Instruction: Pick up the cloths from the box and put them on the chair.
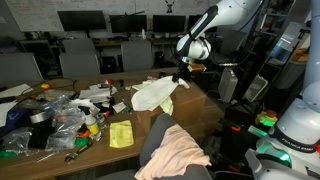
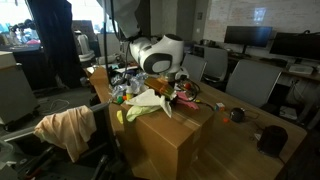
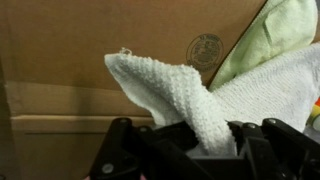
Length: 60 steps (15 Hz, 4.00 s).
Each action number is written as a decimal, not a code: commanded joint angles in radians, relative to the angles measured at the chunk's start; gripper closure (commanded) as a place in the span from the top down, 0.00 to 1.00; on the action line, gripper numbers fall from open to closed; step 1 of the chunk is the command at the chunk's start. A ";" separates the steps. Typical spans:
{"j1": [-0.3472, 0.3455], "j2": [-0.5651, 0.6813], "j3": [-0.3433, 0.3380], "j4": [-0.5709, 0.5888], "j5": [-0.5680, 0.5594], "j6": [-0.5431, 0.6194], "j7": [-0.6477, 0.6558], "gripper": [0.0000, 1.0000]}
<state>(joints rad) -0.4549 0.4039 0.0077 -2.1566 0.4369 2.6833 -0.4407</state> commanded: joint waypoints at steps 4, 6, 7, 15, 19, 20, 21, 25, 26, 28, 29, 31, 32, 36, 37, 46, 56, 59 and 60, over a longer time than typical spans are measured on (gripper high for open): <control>-0.130 -0.342 0.129 -0.280 0.416 0.128 -0.353 0.00; -0.135 -0.422 0.130 -0.324 0.529 0.096 -0.469 0.00; -0.131 -0.463 0.123 -0.350 0.565 0.082 -0.520 0.00; -0.109 -0.770 0.081 -0.559 0.658 -0.014 -0.793 0.00; 0.031 -0.911 -0.081 -0.651 0.533 -0.038 -0.798 0.00; -0.074 -0.886 0.009 -0.602 0.556 -0.079 -0.833 0.00; -0.070 -0.904 -0.008 -0.598 0.532 -0.100 -0.841 0.00; -0.117 -0.980 -0.007 -0.595 0.484 -0.186 -0.885 0.00; -0.130 -0.995 -0.007 -0.595 0.463 -0.215 -0.893 0.00; -0.158 -1.031 -0.013 -0.596 0.403 -0.300 -0.908 0.00; -0.168 -1.044 -0.018 -0.595 0.375 -0.343 -0.922 0.00; -0.193 -1.077 -0.027 -0.596 0.294 -0.445 -0.954 0.00; -0.207 -1.093 -0.028 -0.596 0.232 -0.510 -0.966 0.00; -0.227 -1.137 -0.020 -0.596 0.035 -0.714 -0.989 0.00; -0.224 -1.145 -0.012 -0.597 -0.008 -0.752 -0.994 0.00; -0.115 -1.186 0.211 -0.600 -0.226 -0.925 -0.971 0.00; 0.490 -1.073 0.103 -0.549 -0.554 -0.912 -0.683 0.00; 0.565 -1.042 0.052 -0.533 -0.510 -0.890 -0.649 0.00; 0.580 -1.029 0.032 -0.530 -0.493 -0.868 -0.641 0.00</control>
<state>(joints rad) 0.0683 -0.6796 0.1051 -2.7279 -0.0826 1.7818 -1.1149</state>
